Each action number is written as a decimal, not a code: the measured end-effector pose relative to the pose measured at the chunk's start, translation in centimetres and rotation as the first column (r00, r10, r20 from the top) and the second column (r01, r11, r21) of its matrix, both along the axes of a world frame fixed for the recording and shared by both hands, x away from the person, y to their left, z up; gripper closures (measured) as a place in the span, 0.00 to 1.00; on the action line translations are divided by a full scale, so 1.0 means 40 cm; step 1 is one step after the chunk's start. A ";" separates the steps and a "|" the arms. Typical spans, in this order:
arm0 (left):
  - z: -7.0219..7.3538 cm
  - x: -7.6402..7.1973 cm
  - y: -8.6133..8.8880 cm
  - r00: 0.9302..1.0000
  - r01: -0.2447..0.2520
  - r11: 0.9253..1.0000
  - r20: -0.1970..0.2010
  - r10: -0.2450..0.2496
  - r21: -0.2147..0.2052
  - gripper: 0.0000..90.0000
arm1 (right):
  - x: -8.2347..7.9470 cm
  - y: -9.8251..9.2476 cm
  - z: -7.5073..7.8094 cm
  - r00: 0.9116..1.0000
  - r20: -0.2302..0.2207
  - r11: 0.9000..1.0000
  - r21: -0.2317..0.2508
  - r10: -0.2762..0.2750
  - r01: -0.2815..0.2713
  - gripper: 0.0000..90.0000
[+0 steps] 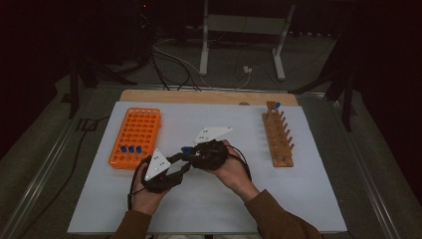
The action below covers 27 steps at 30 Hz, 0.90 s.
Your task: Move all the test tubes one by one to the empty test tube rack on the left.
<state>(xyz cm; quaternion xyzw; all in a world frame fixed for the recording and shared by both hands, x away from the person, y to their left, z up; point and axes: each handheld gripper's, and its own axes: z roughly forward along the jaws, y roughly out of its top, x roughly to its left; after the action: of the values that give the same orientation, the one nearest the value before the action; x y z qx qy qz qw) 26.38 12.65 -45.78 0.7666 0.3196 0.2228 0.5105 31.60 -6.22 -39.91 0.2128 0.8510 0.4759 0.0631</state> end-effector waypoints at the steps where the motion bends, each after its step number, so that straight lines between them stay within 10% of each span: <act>1: 0.000 0.000 0.001 1.000 0.006 1.000 0.002 -0.006 0.000 0.70 | 0.000 -0.001 0.000 1.000 -0.001 1.000 0.001 0.001 -0.001 0.84; 9: -0.001 -0.005 -0.001 0.999 0.032 0.999 0.009 -0.032 0.000 0.86 | 0.003 0.000 -0.005 1.000 -0.019 1.000 0.007 0.015 -0.015 0.83; 22: -0.007 0.005 0.027 1.000 0.007 1.000 -0.016 -0.007 -0.022 0.87 | 0.013 -0.048 -0.003 1.000 -0.014 0.998 0.054 -0.008 0.009 0.22; 27: -0.006 0.004 0.049 1.000 -0.006 1.000 -0.025 0.005 -0.029 0.87 | 0.022 -0.100 -0.009 0.999 -0.015 0.996 0.069 -0.051 0.052 0.15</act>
<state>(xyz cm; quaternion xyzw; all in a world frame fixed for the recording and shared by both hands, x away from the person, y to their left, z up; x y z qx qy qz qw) 26.54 14.61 -46.02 0.7607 0.3312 0.2101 0.5172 32.47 -10.22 -40.28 0.2399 0.8285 0.5022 0.0624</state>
